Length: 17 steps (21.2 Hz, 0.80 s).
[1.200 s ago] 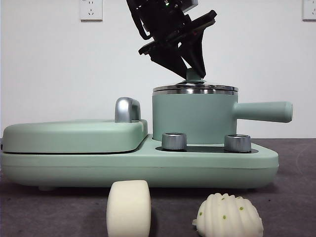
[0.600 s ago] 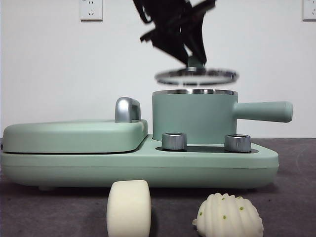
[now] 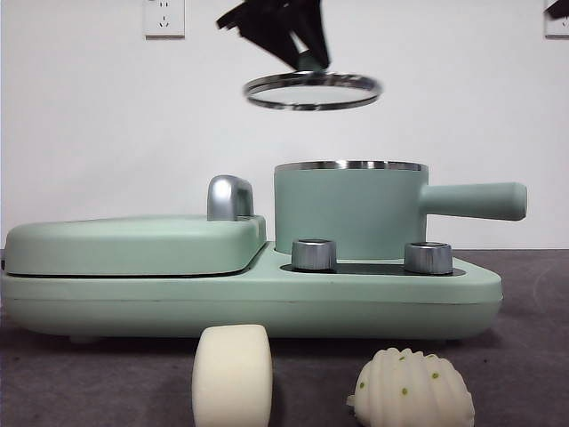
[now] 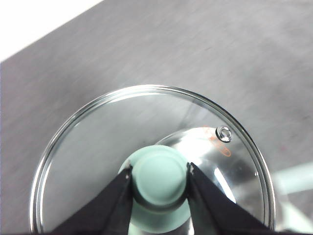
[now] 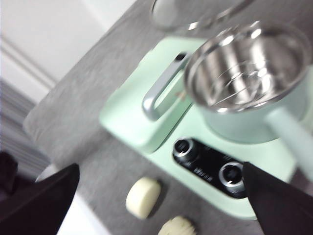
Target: Put the buns in a small steamer
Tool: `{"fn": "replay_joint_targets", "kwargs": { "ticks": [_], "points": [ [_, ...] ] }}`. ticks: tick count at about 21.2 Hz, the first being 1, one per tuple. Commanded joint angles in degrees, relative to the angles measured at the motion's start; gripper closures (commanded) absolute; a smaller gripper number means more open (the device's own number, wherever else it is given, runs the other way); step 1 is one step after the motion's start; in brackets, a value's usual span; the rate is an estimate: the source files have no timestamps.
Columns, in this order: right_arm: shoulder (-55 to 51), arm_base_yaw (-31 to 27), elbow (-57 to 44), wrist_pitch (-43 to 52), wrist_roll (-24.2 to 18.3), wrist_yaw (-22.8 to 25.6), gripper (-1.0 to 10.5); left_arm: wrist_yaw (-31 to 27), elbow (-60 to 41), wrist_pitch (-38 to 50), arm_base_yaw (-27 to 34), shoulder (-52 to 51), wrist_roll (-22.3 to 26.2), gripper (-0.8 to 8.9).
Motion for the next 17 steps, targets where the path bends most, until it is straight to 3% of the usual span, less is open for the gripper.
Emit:
{"fn": "replay_joint_targets", "kwargs": {
  "ticks": [1,9,17],
  "points": [
    [2.6,5.4,1.0,0.5,2.0,2.0,4.1,0.2,2.4,0.5,2.0,0.6,1.1,7.66],
    [18.0,29.4,4.1,1.3,14.0,16.6,4.2,0.2,2.4,1.3,11.3,0.6,1.1,7.66],
    [36.7,42.2,10.0,1.3,17.5,25.1,4.2,0.2,2.4,1.0,17.0,0.6,1.1,7.66]
  ]
}}
